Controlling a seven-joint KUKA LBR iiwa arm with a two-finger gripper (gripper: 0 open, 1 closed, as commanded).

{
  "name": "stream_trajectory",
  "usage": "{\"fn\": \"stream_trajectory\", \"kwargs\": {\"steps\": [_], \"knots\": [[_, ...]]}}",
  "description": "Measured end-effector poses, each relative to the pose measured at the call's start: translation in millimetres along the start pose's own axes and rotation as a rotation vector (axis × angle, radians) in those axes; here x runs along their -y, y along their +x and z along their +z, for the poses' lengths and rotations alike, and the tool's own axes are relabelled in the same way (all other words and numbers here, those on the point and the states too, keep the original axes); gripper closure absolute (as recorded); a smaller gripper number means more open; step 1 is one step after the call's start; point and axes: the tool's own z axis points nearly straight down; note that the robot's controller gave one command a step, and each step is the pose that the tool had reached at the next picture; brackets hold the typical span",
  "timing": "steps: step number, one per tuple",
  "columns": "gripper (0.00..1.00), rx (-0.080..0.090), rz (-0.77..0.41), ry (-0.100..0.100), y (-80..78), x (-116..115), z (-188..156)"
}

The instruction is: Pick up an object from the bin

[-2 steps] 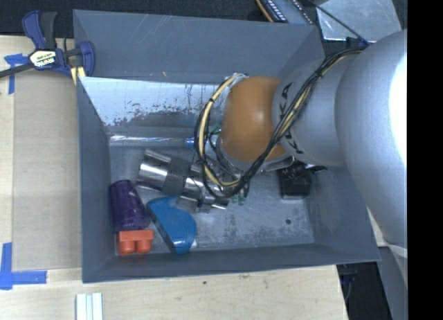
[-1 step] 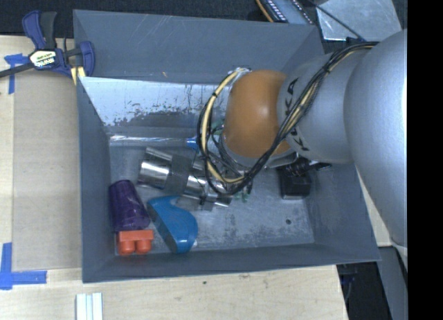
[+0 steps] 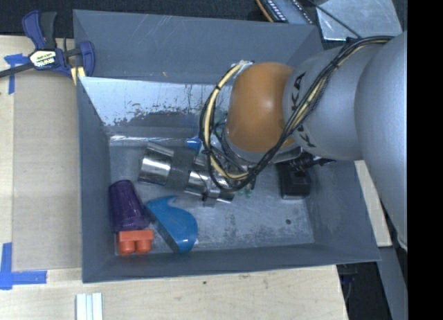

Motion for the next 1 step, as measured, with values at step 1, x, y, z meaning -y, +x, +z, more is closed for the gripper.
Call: {"fn": "stream_trajectory", "kwargs": {"steps": [1], "knots": [[1.00, 0.002, 0.000, 0.000, -0.6, 0.3, -12.1]]}}
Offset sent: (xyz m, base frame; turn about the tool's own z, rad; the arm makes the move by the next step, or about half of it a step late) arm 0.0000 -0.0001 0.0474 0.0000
